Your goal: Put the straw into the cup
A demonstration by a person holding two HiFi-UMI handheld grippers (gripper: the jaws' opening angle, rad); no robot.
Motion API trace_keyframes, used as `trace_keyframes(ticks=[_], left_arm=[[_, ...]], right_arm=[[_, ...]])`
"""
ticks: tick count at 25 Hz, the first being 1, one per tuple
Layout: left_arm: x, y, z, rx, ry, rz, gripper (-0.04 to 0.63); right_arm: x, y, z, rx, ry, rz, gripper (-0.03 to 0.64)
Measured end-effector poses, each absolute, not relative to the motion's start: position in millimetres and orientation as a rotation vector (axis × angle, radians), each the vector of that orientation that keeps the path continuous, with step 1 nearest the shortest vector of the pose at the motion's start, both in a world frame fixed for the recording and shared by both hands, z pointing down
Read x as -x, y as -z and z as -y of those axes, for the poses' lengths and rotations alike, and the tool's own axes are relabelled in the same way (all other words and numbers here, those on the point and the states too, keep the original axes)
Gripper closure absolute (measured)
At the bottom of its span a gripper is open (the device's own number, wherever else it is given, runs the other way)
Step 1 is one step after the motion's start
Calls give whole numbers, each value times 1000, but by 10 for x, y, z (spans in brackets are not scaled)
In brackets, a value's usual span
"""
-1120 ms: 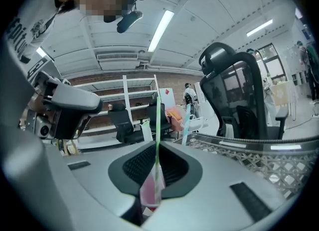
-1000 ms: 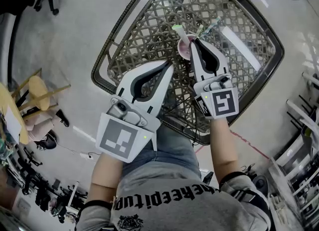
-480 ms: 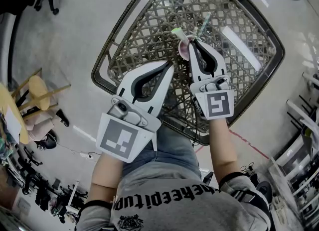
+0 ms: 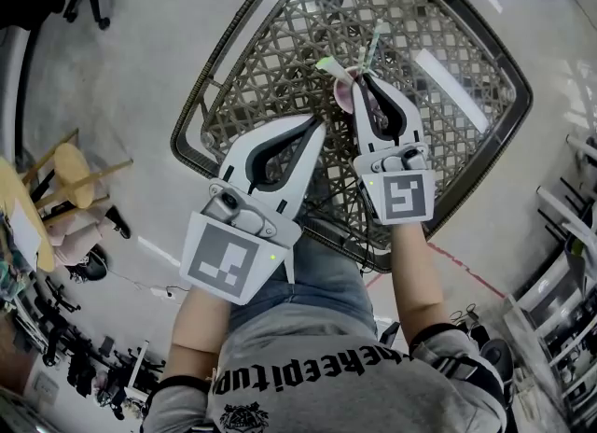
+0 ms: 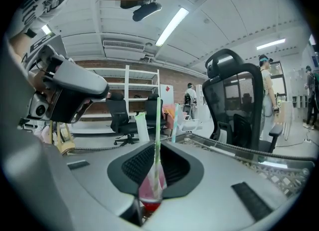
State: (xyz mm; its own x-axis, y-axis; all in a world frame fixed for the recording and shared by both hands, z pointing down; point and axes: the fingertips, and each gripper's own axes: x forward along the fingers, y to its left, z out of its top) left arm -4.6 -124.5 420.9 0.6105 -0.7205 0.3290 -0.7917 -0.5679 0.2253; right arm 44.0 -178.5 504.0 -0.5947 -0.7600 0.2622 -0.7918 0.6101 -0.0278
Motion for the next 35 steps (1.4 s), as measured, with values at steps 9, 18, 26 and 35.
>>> trace_keyframes(ticks=[9,18,26,35], left_arm=[[16,-4191,1234,-2492,-294,1204,568],[-40,-4025,1208,-2539,-272,1170,568],[-49,-3879,1115,-2571,-285,1097,568],[-122,-3568,1024,-2663,-275,976,568]], right_arm=[[-464,-4996,1757,-1279,-234,2611,554],[-495,-4864,1613,-1221,-252,2594,617],[-471,-4521,1458,-1259,-280,2620,617],[-508,-4023,1247,-1379,-386,2644,617]])
